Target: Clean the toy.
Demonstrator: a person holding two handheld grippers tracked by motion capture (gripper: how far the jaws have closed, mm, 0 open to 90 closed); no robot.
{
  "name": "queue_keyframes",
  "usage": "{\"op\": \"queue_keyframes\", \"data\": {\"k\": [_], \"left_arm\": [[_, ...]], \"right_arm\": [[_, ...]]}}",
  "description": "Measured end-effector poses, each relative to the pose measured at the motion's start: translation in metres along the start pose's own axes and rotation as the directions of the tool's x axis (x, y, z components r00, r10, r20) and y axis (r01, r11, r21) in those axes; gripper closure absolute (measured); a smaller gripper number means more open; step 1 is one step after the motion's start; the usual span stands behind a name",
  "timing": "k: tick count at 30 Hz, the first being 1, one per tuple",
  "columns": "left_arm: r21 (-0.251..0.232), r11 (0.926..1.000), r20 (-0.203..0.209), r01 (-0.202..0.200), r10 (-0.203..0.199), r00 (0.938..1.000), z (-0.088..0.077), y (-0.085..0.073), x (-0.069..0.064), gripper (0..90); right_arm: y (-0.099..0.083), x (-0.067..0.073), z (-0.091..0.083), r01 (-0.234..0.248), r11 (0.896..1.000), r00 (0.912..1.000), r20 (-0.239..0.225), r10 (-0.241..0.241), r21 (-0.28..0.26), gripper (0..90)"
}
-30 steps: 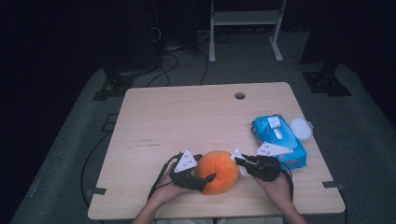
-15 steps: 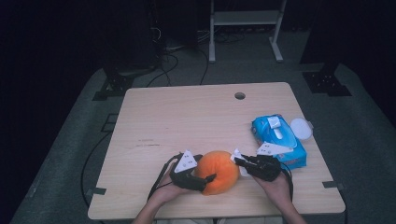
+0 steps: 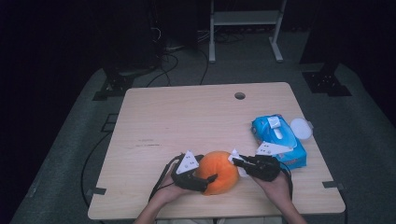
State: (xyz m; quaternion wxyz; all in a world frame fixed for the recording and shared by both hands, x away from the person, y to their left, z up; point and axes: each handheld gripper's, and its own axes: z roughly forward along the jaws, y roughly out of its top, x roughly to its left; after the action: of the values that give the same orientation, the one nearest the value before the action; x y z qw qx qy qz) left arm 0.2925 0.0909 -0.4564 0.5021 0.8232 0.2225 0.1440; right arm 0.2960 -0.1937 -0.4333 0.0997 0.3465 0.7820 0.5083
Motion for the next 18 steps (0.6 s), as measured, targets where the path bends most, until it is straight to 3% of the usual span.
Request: {"op": "queue_keyframes", "data": {"k": [6,8,11,13,16,18], "left_arm": [[0.002,0.9998,0.014,0.017,-0.018,0.9997,-0.002,-0.002,0.005,16.0],[0.004,0.9999,0.015,0.015,-0.015,0.9998,-0.002,-0.001,0.004,16.1],[0.001,0.9999,0.015,0.011,-0.011,0.9998,-0.002,-0.001,0.002,16.1],[-0.004,1.0,0.015,0.006,-0.006,0.9999,-0.002,0.0,0.0,16.1],[0.0,0.9995,0.004,-0.033,0.033,0.9995,-0.001,0.003,-0.006,16.0],[0.002,0.9966,-0.004,-0.083,0.083,0.9966,-0.001,0.005,-0.013,16.1]], "right_arm": [[0.011,0.022,0.0,0.087,0.996,0.9952,-0.044,-0.088,-0.025,77.2],[0.009,0.018,0.0,0.077,0.997,0.9961,-0.041,-0.078,-0.015,77.2],[0.003,0.003,0.0,0.037,0.999,0.9993,0.011,-0.037,0.02,77.2],[-0.001,-0.006,0.0,-0.012,0.999,0.9999,-0.004,0.012,0.036,77.1],[0.003,-0.003,-0.002,0.001,1.0,1.0,-0.006,0.0,0.026,77.1],[0.008,0.005,-0.003,0.02,1.0,0.9995,-0.023,-0.02,-0.001,77.1]]}}
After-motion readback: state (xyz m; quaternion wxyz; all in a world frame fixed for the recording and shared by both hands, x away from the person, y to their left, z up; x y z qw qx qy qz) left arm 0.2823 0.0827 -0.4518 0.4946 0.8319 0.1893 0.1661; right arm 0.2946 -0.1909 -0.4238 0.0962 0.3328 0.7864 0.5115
